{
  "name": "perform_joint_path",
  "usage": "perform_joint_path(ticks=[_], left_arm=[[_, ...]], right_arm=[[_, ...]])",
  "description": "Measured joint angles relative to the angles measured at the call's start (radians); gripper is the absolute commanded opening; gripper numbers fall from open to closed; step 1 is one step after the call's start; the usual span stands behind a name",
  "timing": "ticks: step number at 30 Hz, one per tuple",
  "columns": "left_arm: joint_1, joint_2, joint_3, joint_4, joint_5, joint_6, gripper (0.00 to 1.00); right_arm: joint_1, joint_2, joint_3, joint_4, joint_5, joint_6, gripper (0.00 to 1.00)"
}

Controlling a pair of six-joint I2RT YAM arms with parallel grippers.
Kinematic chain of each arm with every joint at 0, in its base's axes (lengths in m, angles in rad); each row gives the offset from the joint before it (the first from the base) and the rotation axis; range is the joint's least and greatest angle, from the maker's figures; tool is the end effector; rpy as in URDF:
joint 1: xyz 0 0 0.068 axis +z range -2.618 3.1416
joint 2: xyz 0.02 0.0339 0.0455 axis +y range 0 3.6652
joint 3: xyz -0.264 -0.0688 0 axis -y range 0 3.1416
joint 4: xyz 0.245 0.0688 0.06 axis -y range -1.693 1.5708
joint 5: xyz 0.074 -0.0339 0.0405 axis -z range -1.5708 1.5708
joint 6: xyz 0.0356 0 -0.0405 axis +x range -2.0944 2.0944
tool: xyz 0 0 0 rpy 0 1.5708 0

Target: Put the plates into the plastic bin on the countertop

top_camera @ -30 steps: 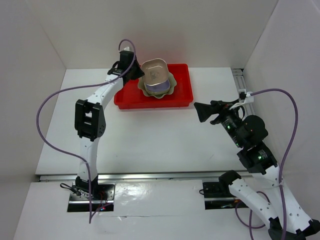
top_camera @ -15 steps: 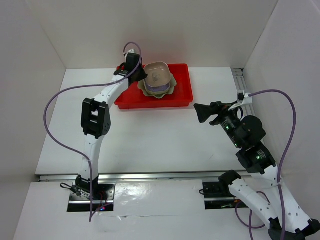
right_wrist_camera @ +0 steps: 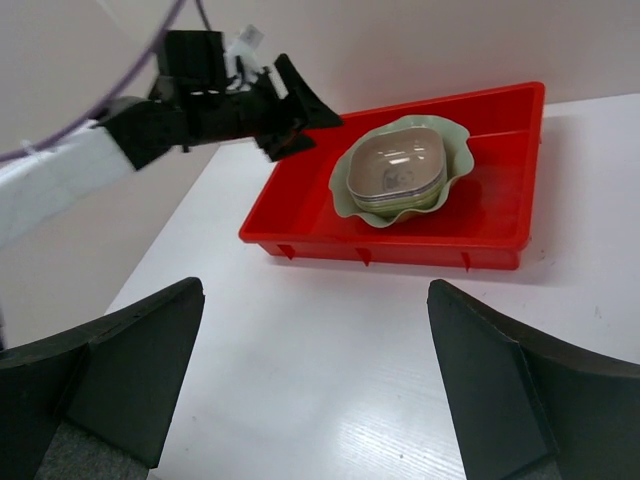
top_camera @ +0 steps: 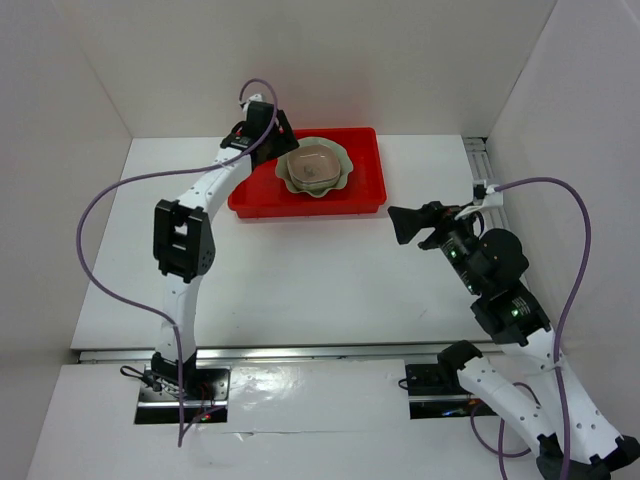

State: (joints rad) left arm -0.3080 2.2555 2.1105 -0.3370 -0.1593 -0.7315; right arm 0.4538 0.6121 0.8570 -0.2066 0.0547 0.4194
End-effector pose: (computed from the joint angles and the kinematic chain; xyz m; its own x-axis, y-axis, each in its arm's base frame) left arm 0.5113 -0.1567 0.2914 -0.4392 -0.5524 -0.7085 -0.1720 0.8258 -0.5372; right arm 0.1236 0.0581 0.3870 -0.1268 0.3905 -0.9118 -0.3690 0.8347 0.4088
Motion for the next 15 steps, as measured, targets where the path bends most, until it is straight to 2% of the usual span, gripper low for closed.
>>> perform_joint_path(ticks=[1,5,8,10,12,15], left_arm=[[0.000,-0.031,-0.024,-0.027,-0.008,0.003,0.99],[0.000,-0.257,-0.190,-0.131,-0.060,-0.002,1.00],[-0.008,-0.529,-0.395,-0.148,-0.106,-0.006,1.00],[-0.021,-0.788,-0.586,-0.163,-0.139,-0.010,1.00],[-0.053,-0.987,-0.699,-0.199,-0.180,-0.017,1.00],[-0.114,-1.204,-0.818,-0.245,-0.208,-0.031,1.00]], right_arm=[[0.000,0.010,0.005,-0.010,0.013,-0.004,1.00],[0.000,0.076,0.054,-0.078,0.066,-0.038,1.00],[0.000,0.127,0.104,-0.138,0.111,-0.074,1.00],[0.000,0.135,0.109,-0.169,0.133,-0.090,1.00],[0.000,0.119,0.109,-0.199,0.155,-0.103,1.00],[0.000,0.077,0.109,-0.224,0.186,-0.108,1.00]])
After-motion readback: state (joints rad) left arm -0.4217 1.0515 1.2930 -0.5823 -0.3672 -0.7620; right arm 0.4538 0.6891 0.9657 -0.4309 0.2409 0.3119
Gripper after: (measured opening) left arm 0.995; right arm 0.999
